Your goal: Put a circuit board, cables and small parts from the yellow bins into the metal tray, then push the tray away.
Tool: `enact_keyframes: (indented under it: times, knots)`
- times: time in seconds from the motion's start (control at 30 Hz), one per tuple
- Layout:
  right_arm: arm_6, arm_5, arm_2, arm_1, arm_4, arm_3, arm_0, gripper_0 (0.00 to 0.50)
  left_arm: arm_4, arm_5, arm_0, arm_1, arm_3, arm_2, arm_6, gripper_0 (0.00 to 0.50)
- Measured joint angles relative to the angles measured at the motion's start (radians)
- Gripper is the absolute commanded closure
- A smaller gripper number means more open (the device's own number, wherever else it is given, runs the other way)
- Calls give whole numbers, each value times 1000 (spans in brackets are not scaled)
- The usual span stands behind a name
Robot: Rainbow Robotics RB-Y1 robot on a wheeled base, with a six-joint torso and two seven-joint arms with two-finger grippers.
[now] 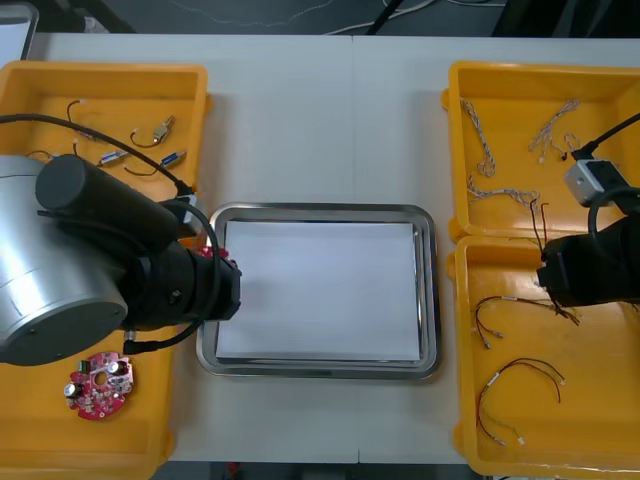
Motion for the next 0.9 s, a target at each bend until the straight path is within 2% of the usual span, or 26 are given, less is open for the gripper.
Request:
enact_keyframes:
  times: [0.33,0.6,0.9]
  knots:
    - [0,0,1,0,-6,-3,0,500,-47,-31,-71,0,11,-153,87,500]
    - [0,0,1,0,-6,-3,0,500,-103,-111,-119,-13,114,-290,97,500]
    - [0,0,1,0,-6,-4,0,500,-133,-145,-127,-31,167,-370,97,500]
